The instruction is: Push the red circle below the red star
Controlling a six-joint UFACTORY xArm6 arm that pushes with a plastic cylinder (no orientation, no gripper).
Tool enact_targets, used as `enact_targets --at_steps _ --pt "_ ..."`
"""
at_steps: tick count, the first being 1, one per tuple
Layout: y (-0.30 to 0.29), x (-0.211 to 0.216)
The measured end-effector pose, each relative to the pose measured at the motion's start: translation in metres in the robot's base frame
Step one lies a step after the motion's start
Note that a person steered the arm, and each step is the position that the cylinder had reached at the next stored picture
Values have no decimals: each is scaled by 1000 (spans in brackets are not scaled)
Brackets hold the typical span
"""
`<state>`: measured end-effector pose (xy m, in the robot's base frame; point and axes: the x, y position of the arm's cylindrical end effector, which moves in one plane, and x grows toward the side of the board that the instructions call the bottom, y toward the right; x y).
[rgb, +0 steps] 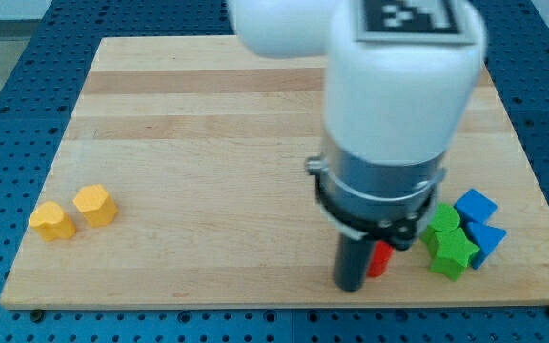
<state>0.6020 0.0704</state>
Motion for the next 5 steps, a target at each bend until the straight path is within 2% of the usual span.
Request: enact_targets --at_steps 1,2,3,4,5 --pt "30 -6" --pt "20 6" --pt "-27 12" --pt "-68 -8" --pt "-91 -54"
